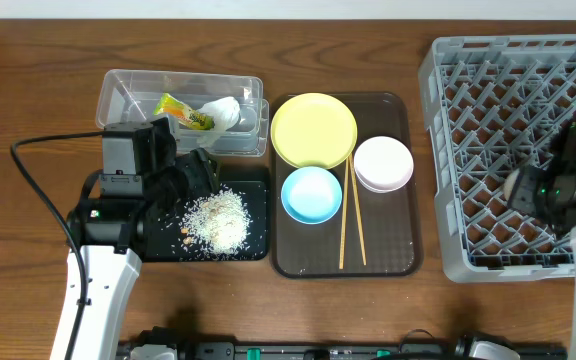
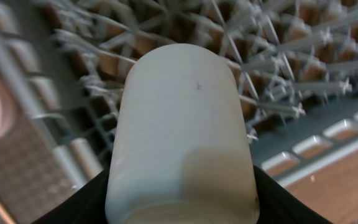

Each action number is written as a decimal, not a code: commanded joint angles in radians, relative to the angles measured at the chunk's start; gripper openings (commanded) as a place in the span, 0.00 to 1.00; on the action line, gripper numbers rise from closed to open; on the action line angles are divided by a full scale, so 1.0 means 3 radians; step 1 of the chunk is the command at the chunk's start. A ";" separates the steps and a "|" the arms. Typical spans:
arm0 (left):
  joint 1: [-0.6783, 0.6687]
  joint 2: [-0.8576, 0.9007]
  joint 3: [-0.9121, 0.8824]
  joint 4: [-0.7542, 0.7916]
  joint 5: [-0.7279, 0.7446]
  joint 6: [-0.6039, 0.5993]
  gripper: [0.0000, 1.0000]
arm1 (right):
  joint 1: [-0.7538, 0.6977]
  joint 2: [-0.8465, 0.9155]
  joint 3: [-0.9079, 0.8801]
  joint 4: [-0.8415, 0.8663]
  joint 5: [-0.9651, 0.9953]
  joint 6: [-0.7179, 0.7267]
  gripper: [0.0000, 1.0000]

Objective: Sort waste into correct bins and load items into the dishwasher rack

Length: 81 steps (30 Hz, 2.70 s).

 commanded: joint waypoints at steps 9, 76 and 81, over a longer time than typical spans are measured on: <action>0.0014 -0.0003 0.0057 -0.0009 -0.0057 0.0078 0.65 | -0.0193 0.0718 0.0058 -0.0014 -0.0184 0.0075 0.01; 0.0014 0.0009 0.0057 -0.0071 -0.0057 0.0078 0.65 | 0.0212 0.0595 -0.0558 -0.0148 -0.0870 0.0231 0.01; 0.0014 0.0009 0.0057 -0.0071 -0.0057 0.0078 0.65 | 0.0212 0.0595 -0.0718 -0.0272 -0.0871 0.0287 0.01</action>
